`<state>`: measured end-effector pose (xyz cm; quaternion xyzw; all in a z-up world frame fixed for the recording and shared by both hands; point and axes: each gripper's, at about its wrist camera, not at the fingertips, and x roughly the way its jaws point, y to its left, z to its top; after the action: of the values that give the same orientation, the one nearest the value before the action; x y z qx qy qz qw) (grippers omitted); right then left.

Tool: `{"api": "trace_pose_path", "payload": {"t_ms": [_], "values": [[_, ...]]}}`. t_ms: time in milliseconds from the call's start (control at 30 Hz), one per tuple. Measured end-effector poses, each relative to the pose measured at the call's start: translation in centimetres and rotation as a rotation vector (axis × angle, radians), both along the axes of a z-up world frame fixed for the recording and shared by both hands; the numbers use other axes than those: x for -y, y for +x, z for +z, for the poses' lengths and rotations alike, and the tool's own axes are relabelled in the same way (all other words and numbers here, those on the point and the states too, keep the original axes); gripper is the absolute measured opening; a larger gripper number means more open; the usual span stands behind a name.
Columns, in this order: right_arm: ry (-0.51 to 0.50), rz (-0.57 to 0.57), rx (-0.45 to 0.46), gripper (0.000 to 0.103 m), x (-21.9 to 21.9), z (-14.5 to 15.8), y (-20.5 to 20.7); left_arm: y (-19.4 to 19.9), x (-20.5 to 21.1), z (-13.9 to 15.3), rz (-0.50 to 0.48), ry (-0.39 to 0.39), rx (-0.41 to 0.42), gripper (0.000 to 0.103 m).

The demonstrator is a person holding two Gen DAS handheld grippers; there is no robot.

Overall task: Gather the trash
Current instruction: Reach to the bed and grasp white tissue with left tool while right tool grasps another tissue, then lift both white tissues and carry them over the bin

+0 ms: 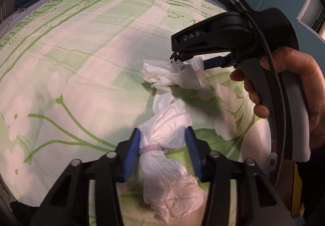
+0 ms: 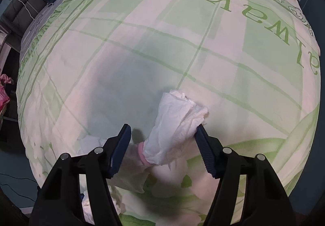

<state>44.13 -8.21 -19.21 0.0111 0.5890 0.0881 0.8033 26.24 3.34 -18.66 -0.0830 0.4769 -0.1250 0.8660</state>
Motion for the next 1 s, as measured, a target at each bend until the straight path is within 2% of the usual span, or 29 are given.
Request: {"api": "trace_pose_path", "payload": {"t_ms": [67,133,400,600,1000], "values": [[-0.017,0.001,0.007,0.053,-0.3,0.0,0.4,0.0,0.1,0.0,-0.005,0.001,0.003,0.030],[-0.042,0.004,0.018,0.039,-0.6,-0.1,0.6,0.1,0.1,0.0,-0.014,-0.003,0.005,0.026],[-0.066,0.029,0.049,0.019,-0.9,-0.2,0.8,-0.6,0.2,0.5,-0.043,-0.014,0.024,0.022],[-0.033,0.023,0.106,0.016,-1.2,0.9,0.6,-1.0,0.0,1.4,-0.048,-0.036,0.032,0.022],[0.046,-0.011,0.231,0.016,0.4,7.4,-2.6,-3.5,0.0,5.2,-0.043,-0.017,0.110,0.022]]}}
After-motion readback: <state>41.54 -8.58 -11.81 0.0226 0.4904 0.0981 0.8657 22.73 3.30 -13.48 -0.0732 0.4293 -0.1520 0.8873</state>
